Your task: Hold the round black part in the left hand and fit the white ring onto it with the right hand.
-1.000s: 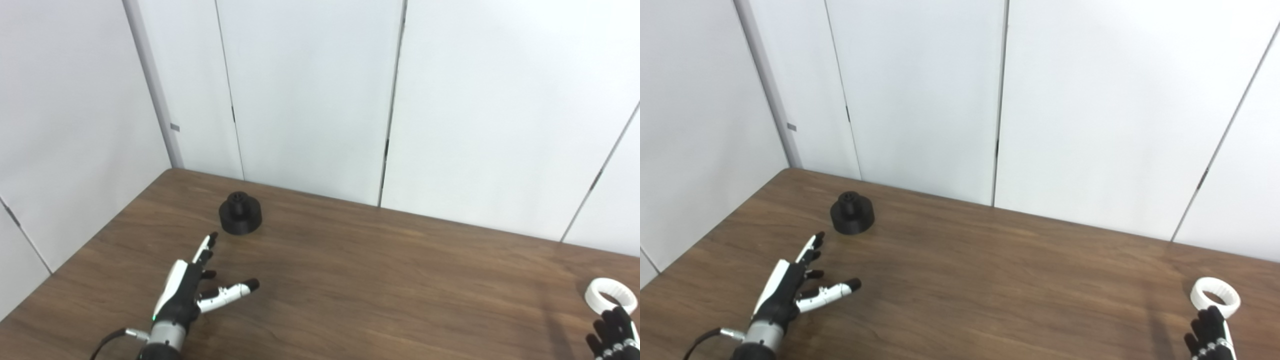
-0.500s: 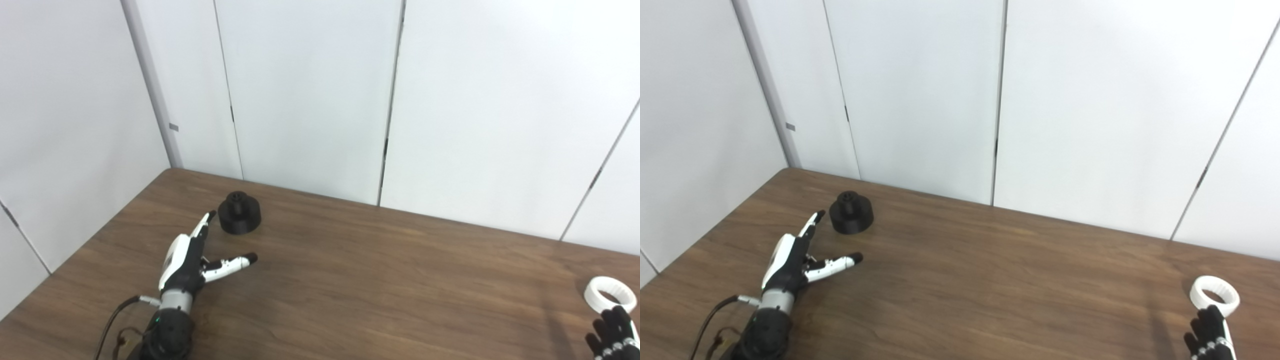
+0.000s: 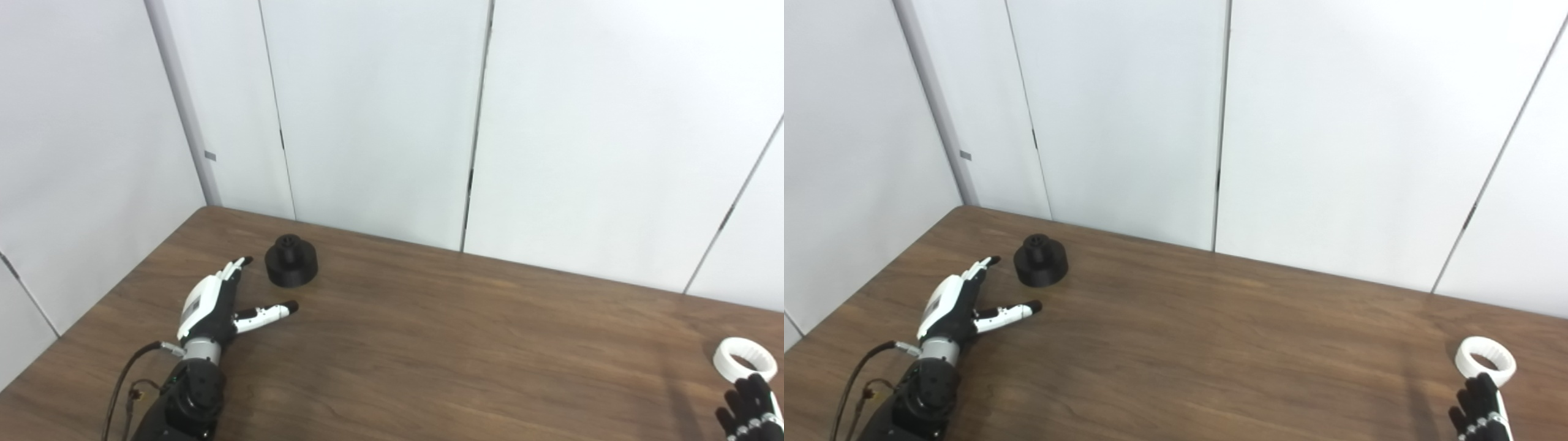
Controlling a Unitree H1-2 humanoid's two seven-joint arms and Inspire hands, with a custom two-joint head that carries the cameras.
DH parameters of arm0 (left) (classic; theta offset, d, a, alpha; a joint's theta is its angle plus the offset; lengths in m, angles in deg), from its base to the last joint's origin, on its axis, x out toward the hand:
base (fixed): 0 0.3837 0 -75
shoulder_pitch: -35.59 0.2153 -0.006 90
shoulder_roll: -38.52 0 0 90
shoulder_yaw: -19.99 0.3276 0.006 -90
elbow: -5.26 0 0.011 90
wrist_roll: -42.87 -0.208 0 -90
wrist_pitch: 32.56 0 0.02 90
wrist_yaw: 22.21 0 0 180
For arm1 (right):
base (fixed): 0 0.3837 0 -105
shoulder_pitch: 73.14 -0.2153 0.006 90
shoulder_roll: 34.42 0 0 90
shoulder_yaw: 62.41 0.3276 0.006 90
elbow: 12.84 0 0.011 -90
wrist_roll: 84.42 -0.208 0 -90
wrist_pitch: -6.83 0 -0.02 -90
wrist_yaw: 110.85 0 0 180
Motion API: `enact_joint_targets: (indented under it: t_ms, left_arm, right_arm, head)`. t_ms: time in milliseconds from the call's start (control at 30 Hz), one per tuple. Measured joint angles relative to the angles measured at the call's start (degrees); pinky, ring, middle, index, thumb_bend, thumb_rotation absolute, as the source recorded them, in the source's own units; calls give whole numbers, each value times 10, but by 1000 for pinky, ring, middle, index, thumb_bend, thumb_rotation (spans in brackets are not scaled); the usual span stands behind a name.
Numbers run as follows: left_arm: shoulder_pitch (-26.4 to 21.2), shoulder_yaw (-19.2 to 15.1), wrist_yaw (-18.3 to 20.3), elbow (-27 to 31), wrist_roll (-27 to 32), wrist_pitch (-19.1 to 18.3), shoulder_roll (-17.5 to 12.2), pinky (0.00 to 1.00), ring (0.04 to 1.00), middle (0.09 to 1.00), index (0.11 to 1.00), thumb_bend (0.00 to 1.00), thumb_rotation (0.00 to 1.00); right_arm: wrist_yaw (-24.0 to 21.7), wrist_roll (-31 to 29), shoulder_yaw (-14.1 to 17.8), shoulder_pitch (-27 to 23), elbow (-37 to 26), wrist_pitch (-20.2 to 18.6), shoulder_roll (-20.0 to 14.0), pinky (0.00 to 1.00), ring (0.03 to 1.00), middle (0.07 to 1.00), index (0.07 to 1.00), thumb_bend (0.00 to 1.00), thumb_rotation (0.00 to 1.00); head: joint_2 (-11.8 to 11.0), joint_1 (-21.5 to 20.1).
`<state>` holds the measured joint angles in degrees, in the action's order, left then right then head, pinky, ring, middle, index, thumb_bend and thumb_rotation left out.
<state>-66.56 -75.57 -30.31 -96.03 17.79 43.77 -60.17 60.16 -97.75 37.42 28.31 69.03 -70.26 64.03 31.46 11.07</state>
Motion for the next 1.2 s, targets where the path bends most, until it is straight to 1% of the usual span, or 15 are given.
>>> enact_joint_targets:
  t_ms: [100,433,533,633,700,767,833,933,1033,1100,1200]
  left_arm:
    - [-1,0,2,3,0,-10,0,1000,1000,996,944,1000,516]
    - [2,-6,12,31,3,-40,0,999,1000,1000,959,1000,501]
    - [15,-8,20,74,7,-55,1,952,1000,997,965,1000,477]
    - [24,-11,26,114,10,-64,6,965,1000,999,973,1000,454]
    - [27,-12,34,141,11,-78,8,978,1000,1000,981,1000,437]
    - [27,-13,44,169,12,-88,9,981,1000,1000,988,1000,445]
    - [27,-15,53,199,11,-104,8,953,1000,1000,988,1000,460]
    - [27,-15,71,242,8,-124,8,962,1000,1000,986,1000,458]
    - [27,-20,84,264,7,-128,6,960,1000,1000,983,1000,453]
    - [27,-26,89,264,7,-130,5,953,1000,1000,981,1000,454]
    - [27,-31,90,264,7,-131,5,960,1000,1000,968,1000,428]
  right_arm:
    - [0,0,0,0,0,0,0,1000,1000,1000,1000,644,1000]
    - [-1,0,2,0,0,0,-1,1000,1000,1000,1000,647,1000]
    - [-1,-1,3,0,0,-2,-1,1000,1000,999,1000,649,1000]
    - [-1,-2,5,1,0,-8,-2,1000,1000,1000,1000,643,1000]
    - [-2,-3,6,1,0,-12,-2,1000,1000,1000,1000,638,1000]
    - [-4,-9,7,1,0,-13,-2,1000,1000,1000,1000,634,1000]
    - [-7,-12,7,1,0,-14,-2,1000,1000,1000,1000,628,1000]
    - [-11,-12,8,1,0,-17,-2,1000,1000,1000,1000,630,1000]
    - [-13,-12,9,1,0,-20,-2,1000,1000,1000,1000,636,1000]
    - [-14,-12,10,1,0,-23,-3,1000,1000,1000,1000,635,1000]
    - [-16,-12,11,1,0,-28,-3,1000,1000,1000,1000,634,1000]
  head:
    - [0,2]
    - [5,10]
    - [5,13]
    - [6,18]
    - [6,18]
    - [8,21]
    - [8,25]
    - [8,25]
    - [8,25]
    - [8,25]
    - [8,25]
